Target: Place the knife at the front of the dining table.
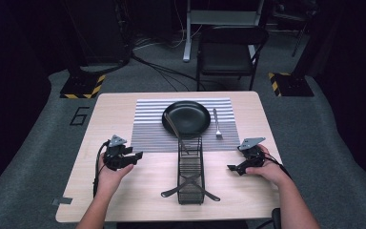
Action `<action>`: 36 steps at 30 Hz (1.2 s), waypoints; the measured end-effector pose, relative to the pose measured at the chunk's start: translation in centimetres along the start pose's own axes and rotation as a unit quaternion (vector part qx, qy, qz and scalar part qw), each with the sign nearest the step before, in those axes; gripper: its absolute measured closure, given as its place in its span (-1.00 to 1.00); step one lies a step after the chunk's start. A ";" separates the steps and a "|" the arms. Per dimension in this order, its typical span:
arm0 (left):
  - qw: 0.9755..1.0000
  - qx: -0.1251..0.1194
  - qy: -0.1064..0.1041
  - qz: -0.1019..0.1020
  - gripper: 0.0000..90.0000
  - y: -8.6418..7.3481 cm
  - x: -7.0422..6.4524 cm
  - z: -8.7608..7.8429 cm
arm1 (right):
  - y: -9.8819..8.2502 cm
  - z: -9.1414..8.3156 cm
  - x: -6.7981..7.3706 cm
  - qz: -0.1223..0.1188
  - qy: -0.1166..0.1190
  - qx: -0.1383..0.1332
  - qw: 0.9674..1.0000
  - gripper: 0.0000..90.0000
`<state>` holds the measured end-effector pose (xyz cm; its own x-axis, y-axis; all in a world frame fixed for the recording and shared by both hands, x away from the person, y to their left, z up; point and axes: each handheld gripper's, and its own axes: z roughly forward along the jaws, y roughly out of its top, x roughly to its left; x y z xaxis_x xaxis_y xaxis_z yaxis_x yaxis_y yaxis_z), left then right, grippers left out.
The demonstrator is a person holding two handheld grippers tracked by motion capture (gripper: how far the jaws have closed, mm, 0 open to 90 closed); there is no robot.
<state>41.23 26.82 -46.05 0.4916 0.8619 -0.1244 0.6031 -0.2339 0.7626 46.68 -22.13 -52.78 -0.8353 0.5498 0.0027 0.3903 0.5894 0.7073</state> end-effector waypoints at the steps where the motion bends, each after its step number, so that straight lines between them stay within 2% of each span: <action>1: 1.000 0.000 0.000 0.000 0.04 0.0 0.0 0.0 | 0.0 0.0 0.0 0.000 0.000 0.000 1.000 -1.00; 9: 1.000 -0.011 -0.018 0.018 0.09 2.2 -1.8 -0.2 | 0.0 0.0 0.0 0.000 0.000 0.000 1.000 -1.00; 10: 0.999 -0.013 -0.024 0.026 0.11 2.9 -2.3 -0.3 | 0.0 0.0 0.0 0.001 -0.001 0.000 1.000 -1.00; 14: 0.999 -0.015 -0.034 0.033 0.14 3.7 -2.9 -0.4 | 0.0 0.0 0.0 0.001 -0.001 0.000 1.000 -1.00; 18: 0.998 -0.022 -0.050 0.039 0.19 5.0 -4.1 -0.2 | 0.0 0.0 0.0 0.001 -0.001 0.000 1.000 -1.00; 30: 0.995 -0.038 -0.072 0.060 0.24 7.2 -6.6 0.4 | 0.0 0.0 0.0 0.000 -0.001 0.000 1.000 -1.00; 36: 0.993 -0.043 -0.087 0.061 0.29 8.1 -7.6 1.2 | 0.0 0.0 0.0 0.000 -0.001 0.000 1.000 -1.00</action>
<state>43.10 17.80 -39.63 0.6640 0.7365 -0.1293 0.4800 -0.2872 0.8289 46.67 -22.13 -52.78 -0.8345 0.5510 0.0026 0.3912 0.5890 0.7071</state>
